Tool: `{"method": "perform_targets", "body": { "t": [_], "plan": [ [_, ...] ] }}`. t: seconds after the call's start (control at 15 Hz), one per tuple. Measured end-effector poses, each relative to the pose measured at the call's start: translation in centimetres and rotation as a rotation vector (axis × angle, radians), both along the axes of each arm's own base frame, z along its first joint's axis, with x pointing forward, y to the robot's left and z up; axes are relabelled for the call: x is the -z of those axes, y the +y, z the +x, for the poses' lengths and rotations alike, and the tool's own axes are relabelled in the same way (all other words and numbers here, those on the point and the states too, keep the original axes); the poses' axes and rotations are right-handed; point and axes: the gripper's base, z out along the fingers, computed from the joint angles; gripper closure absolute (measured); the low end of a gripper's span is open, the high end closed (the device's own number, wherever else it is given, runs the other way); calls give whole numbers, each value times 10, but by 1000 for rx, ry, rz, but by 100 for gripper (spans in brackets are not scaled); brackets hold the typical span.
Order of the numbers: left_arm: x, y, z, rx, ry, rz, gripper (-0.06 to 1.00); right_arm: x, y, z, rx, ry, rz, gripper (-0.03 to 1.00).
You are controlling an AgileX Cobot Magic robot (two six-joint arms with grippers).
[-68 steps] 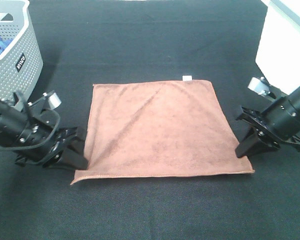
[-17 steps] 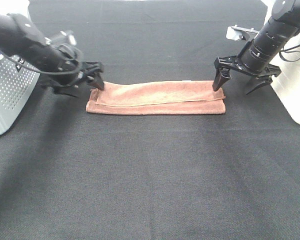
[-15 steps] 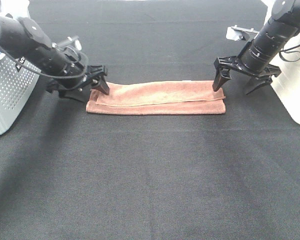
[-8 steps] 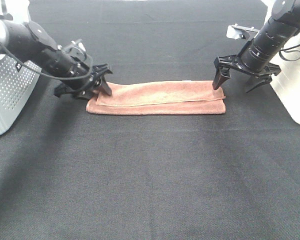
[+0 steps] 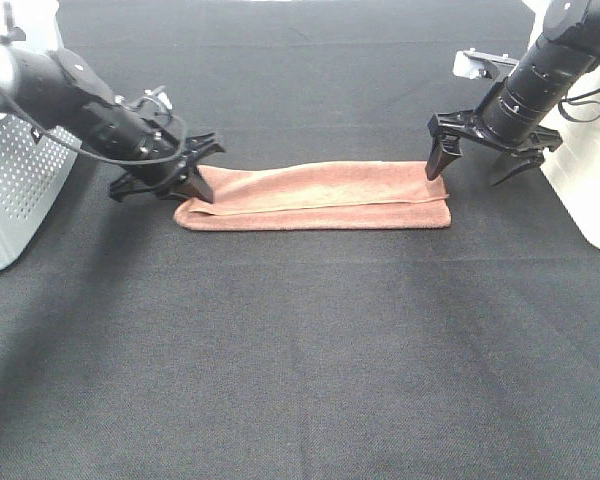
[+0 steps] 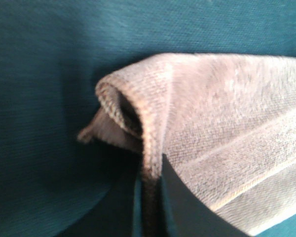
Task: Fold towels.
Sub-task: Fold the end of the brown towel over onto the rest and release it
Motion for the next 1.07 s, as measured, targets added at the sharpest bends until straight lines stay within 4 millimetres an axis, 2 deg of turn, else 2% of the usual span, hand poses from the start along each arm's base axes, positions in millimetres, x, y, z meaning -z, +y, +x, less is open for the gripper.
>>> {"method": "perform_targets", "body": {
  "t": [0.13, 0.2, 0.27, 0.33, 0.53, 0.67, 0.8, 0.87, 0.93, 1.0, 1.07],
  "plan": [
    [-27, 9, 0, 5, -35, 54, 91, 0, 0, 0, 0, 1, 0, 12],
    [-48, 17, -1, -8, -63, 102, 91, 0, 0, 0, -1, 3, 0, 12],
    [-55, 19, -1, -4, -69, 119, 91, 0, 0, -1, -2, 7, 1, 12],
    [-73, 22, -2, 8, -73, 145, 91, 0, 0, -2, -6, 18, 2, 12],
    [-99, 12, 0, 26, -44, 118, 91, 1, 0, -3, -9, 29, 3, 12],
    [-117, -17, -1, 57, -80, 50, 91, 1, 1, -3, -11, 36, 3, 12],
    [-126, -57, -7, 105, -105, -26, 91, 1, 1, -5, -15, 49, 5, 12],
    [-121, -82, -10, 121, -110, -63, 91, 1, 1, -6, -19, 60, 5, 12],
    [-112, -96, -11, 118, -105, -82, 91, 2, 1, -7, -22, 72, 7, 12],
    [-112, -96, -11, 118, -105, -82, 91, 2, 1, -7, -22, 72, 7, 12],
    [-102, -110, -13, 115, -104, -97, 91, 2, 1, -7, -23, 75, 7, 12]
  ]
}}
